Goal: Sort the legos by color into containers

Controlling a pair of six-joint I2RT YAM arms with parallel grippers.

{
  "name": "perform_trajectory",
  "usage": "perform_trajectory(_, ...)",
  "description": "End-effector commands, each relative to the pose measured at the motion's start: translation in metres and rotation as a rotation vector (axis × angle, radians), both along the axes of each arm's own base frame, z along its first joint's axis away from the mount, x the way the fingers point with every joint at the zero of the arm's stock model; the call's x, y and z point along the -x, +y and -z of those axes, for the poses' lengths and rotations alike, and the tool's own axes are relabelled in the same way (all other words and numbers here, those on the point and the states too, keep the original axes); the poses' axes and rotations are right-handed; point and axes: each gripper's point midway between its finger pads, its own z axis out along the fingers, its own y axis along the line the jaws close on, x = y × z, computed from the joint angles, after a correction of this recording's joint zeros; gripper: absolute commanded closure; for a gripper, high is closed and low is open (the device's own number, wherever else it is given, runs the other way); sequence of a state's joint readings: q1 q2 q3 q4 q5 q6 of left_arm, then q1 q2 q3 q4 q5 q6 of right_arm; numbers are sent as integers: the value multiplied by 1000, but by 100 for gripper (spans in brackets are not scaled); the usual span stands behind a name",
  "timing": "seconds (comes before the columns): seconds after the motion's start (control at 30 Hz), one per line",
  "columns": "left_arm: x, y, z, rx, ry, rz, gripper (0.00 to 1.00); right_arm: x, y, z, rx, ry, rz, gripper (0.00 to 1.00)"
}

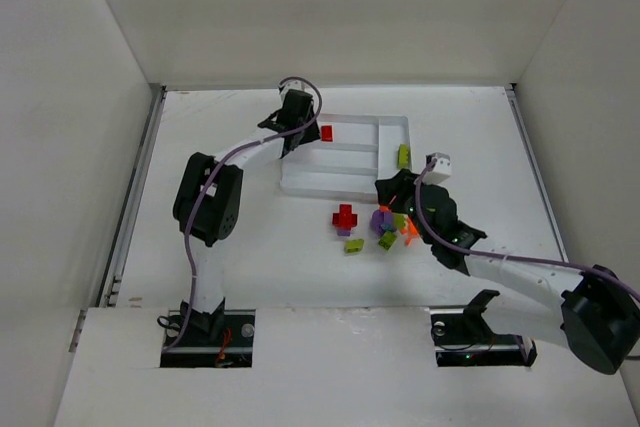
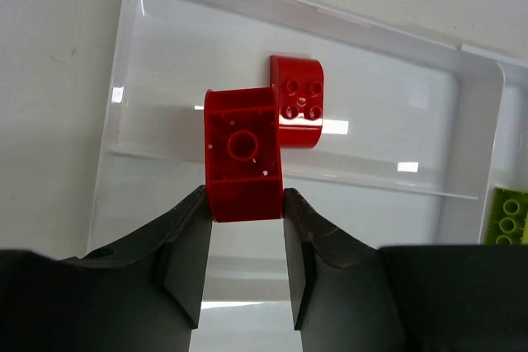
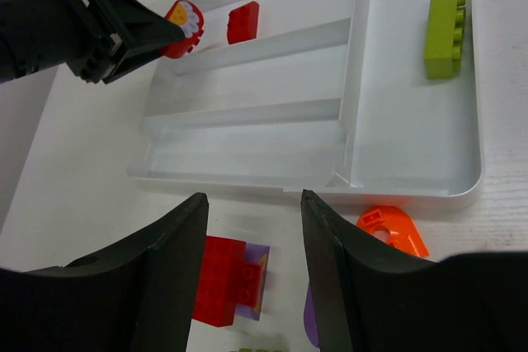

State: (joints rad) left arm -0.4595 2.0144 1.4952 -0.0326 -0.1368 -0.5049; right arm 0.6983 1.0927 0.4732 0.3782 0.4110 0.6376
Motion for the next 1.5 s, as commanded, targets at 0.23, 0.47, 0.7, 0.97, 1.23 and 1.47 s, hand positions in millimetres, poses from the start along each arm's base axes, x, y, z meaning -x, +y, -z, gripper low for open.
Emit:
perform_trajectory(0.23, -42, 8, -11, -59, -64, -5, 82, 2, 14, -18, -54, -53, -27, 41)
perform_trajectory(0.47, -39, 9, -32, -39, -106, -5, 58, 0, 19, -11, -19, -43, -42, 27)
perform_trajectory(0.7, -8, 2, -105, 63, -244, 26, 43, 4, 41, -6, 53, -34, -113, 39)
perform_trajectory(0.97, 92, 0, -90, 287, -250, -23, 52, 31, 72, 26, 171, 87, -208, 40)
perform_trajectory(1.23, 186, 14, -17, 323, -115, -10, 55, 37, 93, 45, 286, 147, -185, 37)
perform_trajectory(1.47, 227, 30, 14, 351, -48, -8, 55, 31, 101, 66, 368, 214, -148, 38)
